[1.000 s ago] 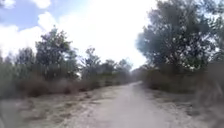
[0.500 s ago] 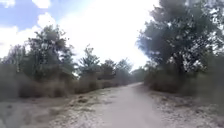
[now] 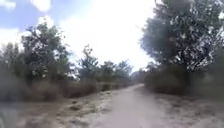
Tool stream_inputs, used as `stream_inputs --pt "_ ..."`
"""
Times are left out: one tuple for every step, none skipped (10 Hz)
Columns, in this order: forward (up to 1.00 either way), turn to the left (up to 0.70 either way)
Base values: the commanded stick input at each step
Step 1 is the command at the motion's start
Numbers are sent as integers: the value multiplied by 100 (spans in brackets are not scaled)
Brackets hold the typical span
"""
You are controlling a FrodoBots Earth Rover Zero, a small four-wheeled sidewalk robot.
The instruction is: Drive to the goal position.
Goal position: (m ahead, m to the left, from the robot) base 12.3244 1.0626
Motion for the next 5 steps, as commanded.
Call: stream_inputs --pt "85 0" --pt "85 0" --pt "85 0" --pt "85 0" --pt "85 -5"
